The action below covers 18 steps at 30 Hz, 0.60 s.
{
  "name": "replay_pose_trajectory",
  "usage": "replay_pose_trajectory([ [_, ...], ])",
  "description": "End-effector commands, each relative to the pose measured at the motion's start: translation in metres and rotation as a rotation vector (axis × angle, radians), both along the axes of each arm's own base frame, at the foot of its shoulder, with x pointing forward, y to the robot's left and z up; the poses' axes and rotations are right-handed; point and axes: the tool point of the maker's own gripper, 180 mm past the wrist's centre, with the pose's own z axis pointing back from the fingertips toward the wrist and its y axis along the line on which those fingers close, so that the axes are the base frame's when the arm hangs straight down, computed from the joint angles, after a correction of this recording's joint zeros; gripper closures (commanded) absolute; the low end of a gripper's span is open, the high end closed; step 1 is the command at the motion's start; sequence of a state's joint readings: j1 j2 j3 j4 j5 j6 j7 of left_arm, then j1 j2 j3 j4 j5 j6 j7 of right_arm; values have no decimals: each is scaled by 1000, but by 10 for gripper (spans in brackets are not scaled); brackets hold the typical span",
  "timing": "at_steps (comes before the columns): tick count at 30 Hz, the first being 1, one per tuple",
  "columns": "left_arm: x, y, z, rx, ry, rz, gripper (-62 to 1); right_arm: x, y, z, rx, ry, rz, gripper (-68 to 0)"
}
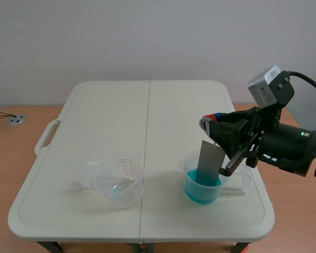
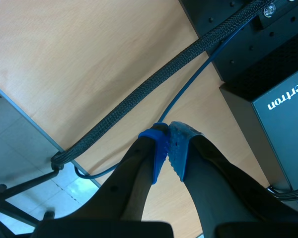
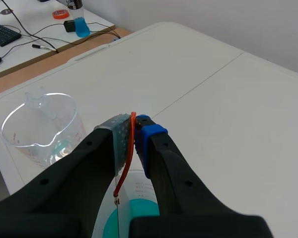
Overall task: Hold the metal plate by the orange handle, dip it into the blue solution, take it out and point at it, then put the plate back in the beaker on the left.
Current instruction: 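Hold the plate still in the solution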
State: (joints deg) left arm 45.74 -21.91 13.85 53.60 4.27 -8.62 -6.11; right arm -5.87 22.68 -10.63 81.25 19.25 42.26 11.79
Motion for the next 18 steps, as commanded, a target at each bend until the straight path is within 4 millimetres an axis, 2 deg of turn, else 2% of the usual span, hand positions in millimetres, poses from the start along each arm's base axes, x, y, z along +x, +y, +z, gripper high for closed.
replay_pose_trajectory([
  [1, -3, -2, 2, -7, 1, 6, -16, 4, -1, 9, 8, -27, 8, -13],
  [18, -3, -2, 2, -7, 1, 6, -16, 4, -1, 13, 26, -42, 7, -13],
])
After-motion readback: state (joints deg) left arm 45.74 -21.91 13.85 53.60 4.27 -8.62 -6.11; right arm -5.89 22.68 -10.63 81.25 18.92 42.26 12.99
